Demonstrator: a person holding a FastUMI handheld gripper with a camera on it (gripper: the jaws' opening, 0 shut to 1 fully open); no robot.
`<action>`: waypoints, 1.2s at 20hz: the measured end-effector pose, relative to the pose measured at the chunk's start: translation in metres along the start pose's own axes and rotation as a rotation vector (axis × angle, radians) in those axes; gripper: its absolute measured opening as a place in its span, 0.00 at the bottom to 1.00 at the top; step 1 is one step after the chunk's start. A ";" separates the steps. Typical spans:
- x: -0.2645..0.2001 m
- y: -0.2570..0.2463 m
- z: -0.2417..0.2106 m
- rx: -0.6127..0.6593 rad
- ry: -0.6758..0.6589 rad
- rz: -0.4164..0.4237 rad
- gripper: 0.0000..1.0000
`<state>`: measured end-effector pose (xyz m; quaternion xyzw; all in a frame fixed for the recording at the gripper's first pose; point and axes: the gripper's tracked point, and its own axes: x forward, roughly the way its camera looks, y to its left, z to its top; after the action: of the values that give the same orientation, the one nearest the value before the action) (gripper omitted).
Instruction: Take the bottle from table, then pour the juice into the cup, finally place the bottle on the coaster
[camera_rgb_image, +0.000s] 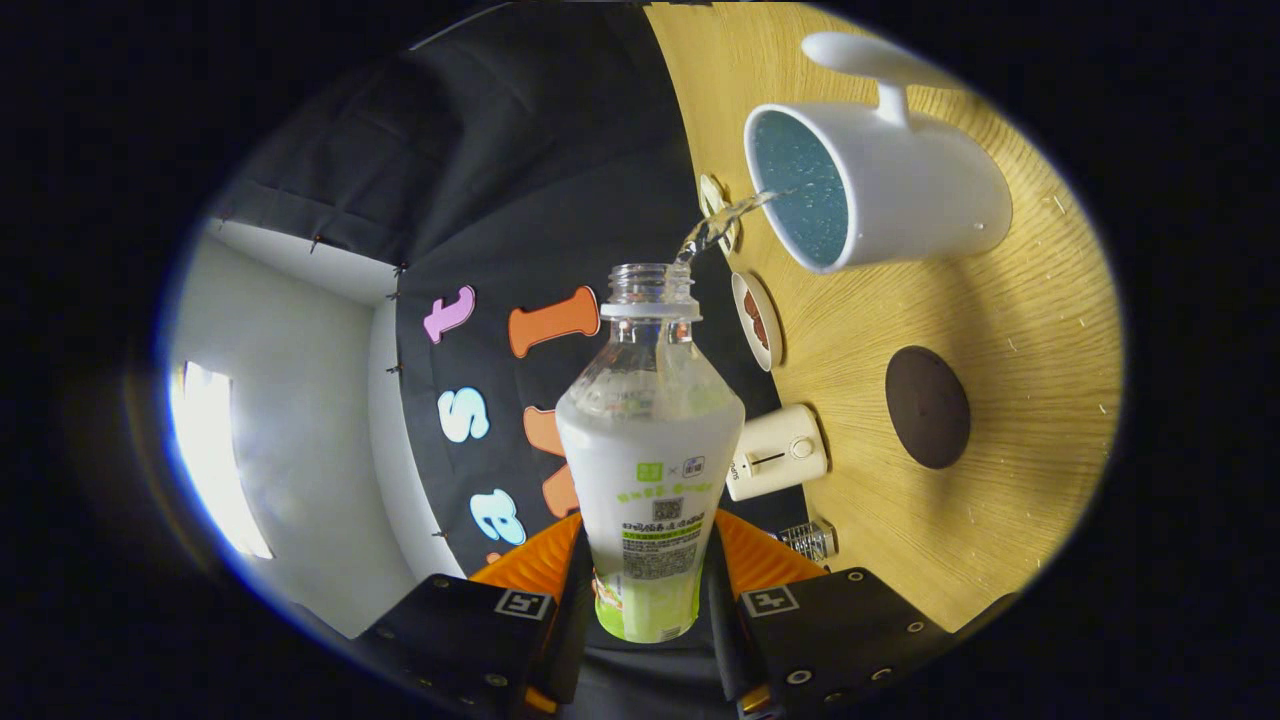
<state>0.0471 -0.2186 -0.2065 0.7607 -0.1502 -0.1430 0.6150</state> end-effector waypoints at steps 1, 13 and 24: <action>-0.001 0.000 0.000 0.005 -0.001 -0.001 0.54; 0.001 0.008 0.005 0.108 -0.046 0.000 0.55; 0.002 0.020 0.010 0.218 -0.063 0.023 0.55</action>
<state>0.0438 -0.2323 -0.1894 0.8165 -0.1927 -0.1425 0.5252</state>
